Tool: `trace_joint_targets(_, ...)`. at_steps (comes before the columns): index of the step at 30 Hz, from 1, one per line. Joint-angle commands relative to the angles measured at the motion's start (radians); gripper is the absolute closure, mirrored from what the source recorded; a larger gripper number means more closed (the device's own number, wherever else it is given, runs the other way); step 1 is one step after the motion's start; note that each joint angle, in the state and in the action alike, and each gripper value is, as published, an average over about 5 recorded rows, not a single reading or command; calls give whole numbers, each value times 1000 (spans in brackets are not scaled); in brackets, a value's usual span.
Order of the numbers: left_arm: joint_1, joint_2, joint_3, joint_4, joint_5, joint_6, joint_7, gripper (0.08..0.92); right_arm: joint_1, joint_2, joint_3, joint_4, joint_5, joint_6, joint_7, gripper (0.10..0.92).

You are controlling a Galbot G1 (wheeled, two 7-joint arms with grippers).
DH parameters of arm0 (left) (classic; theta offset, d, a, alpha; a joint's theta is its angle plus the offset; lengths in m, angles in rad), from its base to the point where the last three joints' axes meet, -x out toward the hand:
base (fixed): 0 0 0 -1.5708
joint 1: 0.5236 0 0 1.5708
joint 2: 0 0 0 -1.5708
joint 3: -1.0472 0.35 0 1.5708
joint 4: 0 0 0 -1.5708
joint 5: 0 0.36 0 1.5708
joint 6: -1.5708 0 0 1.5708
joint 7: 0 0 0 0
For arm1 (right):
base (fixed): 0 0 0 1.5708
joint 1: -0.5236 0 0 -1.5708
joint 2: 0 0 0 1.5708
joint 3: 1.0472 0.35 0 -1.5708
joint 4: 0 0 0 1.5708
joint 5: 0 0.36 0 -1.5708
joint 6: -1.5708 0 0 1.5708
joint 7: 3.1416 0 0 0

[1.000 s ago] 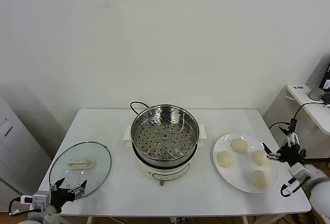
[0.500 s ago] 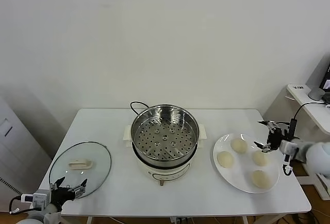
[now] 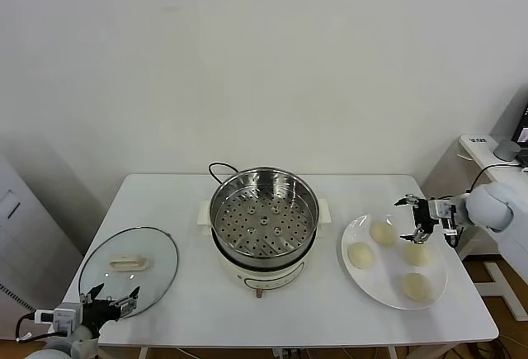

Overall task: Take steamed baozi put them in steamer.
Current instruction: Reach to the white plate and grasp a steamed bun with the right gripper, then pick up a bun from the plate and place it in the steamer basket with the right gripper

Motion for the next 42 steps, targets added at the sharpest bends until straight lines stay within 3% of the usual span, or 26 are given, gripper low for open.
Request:
trace_joint_targets(1, -1, 0, 0, 0, 0, 1, 0, 177, 270, 91, -307, -209, 5, 48, -131, 203)
trace_joint_targets(15, 2, -3, 3, -3, 15, 4, -3, 177, 204, 247, -258, -333, -112, 94, -96, 205)
trace_joint_targets(18, 2, -4, 3, -5, 19, 5, -4, 177, 198, 261, -247, -344, -130, 94, -100, 244)
trace_joint_targets(29, 3, -5, 2, -11, 21, 6, -9, 177, 193, 274, -219, -362, -159, 84, -125, 527)
trace_joint_targets(36, 5, -4, -4, -11, 18, 7, -11, 177, 221, 241, -248, -306, -121, 79, -147, 550)
trace_joint_targets(42, 9, -8, -4, -12, 19, 9, -15, 177, 389, 112, -399, -137, 46, 62, -160, 550)
